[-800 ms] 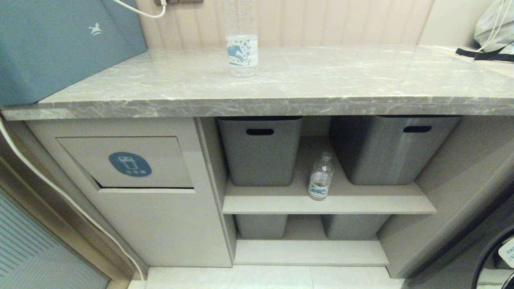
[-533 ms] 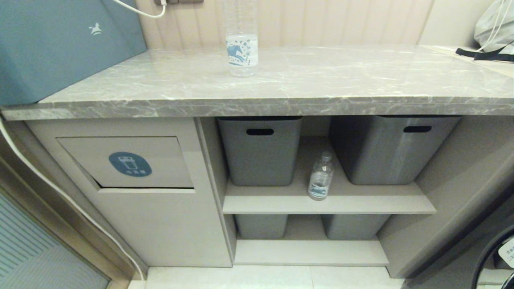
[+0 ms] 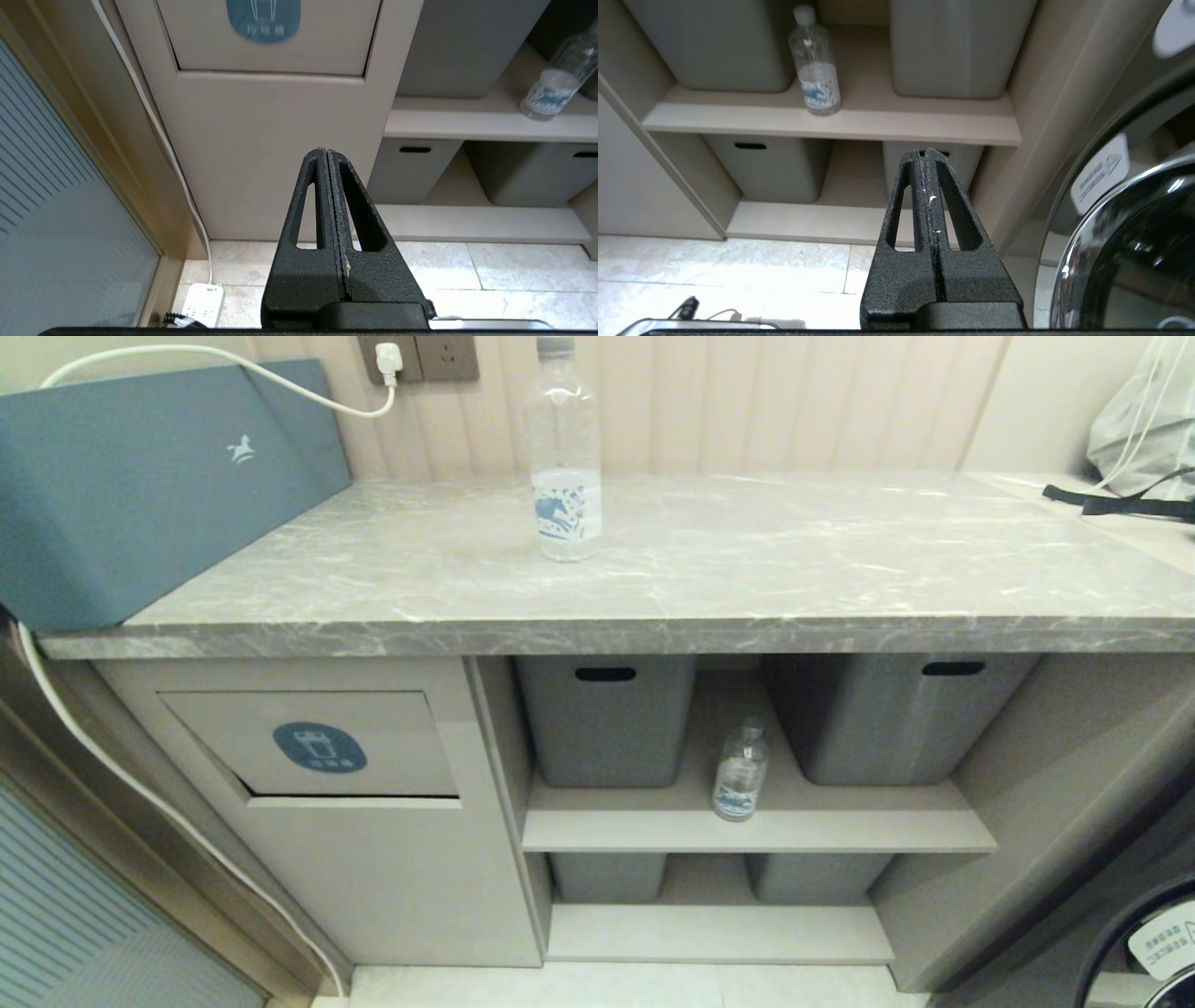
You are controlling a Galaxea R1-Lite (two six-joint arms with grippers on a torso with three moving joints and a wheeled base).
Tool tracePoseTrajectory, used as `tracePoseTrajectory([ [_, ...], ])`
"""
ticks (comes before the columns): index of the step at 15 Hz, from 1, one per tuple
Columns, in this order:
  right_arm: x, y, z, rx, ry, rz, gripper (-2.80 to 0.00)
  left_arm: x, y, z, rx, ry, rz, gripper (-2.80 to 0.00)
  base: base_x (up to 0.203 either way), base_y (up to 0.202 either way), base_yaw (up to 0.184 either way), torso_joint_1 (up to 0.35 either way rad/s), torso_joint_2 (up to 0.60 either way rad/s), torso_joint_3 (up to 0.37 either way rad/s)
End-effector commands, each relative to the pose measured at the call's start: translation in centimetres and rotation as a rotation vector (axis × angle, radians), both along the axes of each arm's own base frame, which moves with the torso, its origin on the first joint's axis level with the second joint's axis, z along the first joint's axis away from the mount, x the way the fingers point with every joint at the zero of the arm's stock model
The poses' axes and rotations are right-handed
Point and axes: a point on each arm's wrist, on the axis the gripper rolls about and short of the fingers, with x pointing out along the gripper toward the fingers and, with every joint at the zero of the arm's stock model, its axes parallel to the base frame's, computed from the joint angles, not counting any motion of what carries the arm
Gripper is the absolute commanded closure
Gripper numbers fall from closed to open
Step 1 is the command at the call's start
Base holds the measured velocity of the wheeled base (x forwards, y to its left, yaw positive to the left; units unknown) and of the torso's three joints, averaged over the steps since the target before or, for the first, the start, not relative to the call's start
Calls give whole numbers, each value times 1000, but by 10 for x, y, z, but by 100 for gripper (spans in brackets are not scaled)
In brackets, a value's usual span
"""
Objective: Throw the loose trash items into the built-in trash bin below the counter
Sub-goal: Pick up the garbage
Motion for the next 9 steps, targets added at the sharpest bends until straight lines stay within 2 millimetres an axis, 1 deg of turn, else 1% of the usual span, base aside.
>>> tracePoseTrajectory([
  [1, 0, 0, 0, 1, 0, -1, 0, 0, 0, -1, 0, 2, 0, 0, 0, 0, 0, 189, -454, -281],
  [9, 0, 0, 0, 9, 0, -2, 0, 0, 0, -1, 2, 0, 0, 0, 0, 0, 0, 201, -478, -281],
])
